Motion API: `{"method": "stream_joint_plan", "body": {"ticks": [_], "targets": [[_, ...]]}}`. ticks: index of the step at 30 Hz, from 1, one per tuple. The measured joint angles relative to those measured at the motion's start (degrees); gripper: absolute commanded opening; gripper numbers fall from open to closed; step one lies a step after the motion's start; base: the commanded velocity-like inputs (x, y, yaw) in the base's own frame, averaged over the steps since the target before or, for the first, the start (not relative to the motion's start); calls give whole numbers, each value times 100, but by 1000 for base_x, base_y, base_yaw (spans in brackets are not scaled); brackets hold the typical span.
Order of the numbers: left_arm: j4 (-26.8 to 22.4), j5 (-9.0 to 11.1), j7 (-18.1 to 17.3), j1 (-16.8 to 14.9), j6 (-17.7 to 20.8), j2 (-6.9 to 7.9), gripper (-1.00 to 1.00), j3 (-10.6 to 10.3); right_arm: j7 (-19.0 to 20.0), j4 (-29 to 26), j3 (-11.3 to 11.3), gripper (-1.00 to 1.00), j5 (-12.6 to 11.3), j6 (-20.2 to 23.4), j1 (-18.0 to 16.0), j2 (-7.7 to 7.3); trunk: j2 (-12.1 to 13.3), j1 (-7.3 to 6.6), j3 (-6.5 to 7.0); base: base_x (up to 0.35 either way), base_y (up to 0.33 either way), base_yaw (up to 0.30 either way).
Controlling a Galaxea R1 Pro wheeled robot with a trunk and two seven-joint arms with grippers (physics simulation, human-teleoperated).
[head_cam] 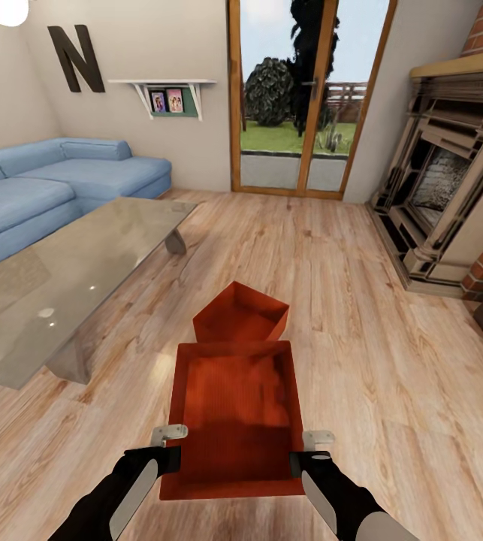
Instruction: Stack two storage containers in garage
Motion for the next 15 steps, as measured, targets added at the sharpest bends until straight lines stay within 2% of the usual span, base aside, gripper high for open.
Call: {"method": "stream_joint_plan", "body": {"ticks": [15], "targets": [[9,15,-1,1,-11,-2,-100,3,-3,1,7,-100,-9,-3,0,-2,0,0,1,0,0,0]]}}
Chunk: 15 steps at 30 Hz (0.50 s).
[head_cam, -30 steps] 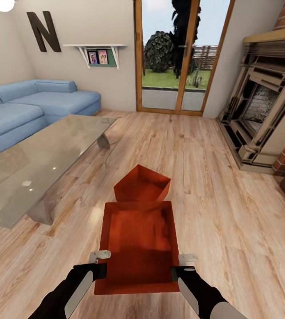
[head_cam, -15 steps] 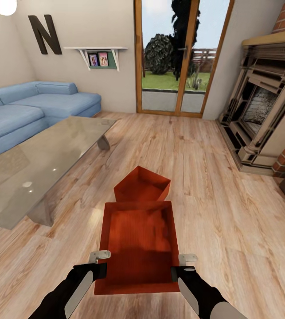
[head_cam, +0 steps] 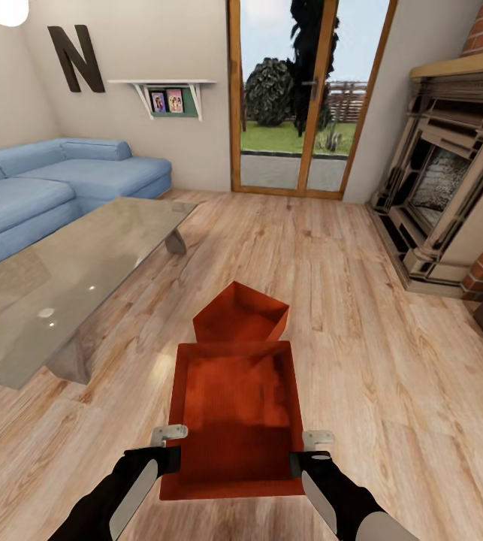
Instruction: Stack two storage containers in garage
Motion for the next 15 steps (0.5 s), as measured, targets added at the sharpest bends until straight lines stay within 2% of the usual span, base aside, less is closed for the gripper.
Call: {"method": "stream_joint_plan", "body": {"ticks": [15], "targets": [[0,2,-1,0,-3,0,-100,1,1,-7,0,-100,5,3,0,-1,0,0,0,0,0,0]]}}
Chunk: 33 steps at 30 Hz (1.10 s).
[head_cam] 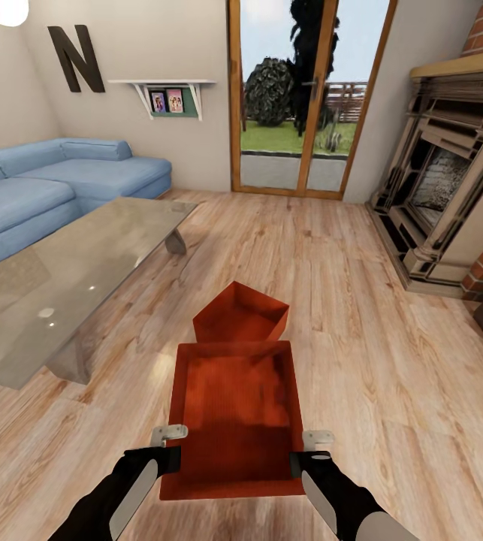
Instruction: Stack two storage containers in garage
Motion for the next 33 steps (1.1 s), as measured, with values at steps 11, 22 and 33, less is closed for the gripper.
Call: {"method": "stream_joint_plan", "body": {"ticks": [11,22,33], "targets": [[0,0,0,0,-1,0,-100,0,-2,0,1,-100,-2,-1,0,0,0,0,1,0,0,0],[0,4,1,0,-5,0,-100,1,-4,-1,3,-100,-2,-2,-1,0,0,0,69,0,0,0],[30,83,11,3,-140,5,-100,-39,-2,-60,-29,-100,121,7,-4,-4,0,0,164,0,0,0]]}}
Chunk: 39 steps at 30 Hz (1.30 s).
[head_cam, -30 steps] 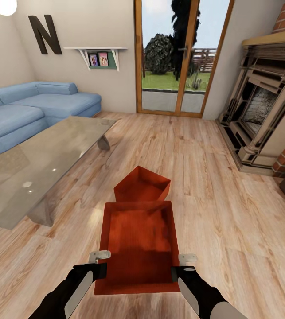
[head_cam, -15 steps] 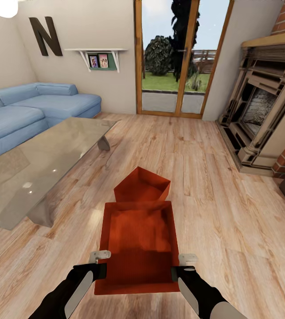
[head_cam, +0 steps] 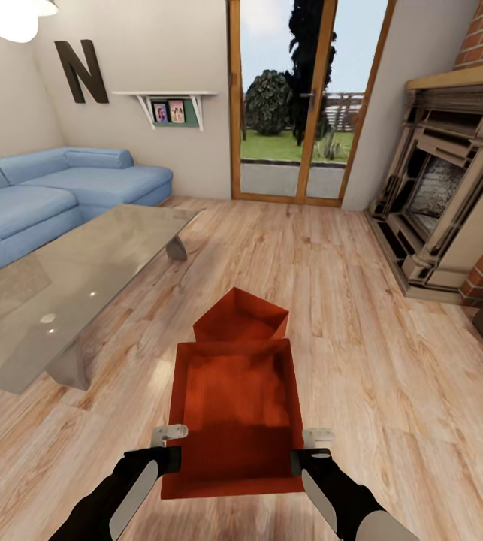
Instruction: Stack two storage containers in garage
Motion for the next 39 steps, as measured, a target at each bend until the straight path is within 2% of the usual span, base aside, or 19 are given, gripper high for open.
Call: {"method": "stream_joint_plan", "body": {"ticks": [8,23,39], "targets": [[0,-11,-2,0,21,-1,-100,1,2,16,6,-100,-18,-2,0,0,0,0,59,0,0,0],[-7,-15,-1,0,21,-1,-100,2,-2,7,10,-100,-25,-2,0,-2,0,0,78,0,0,0],[-3,-14,-1,0,22,-1,-100,1,0,13,8,-100,-22,-2,0,-1,0,0,209,-2,0,0]]}}
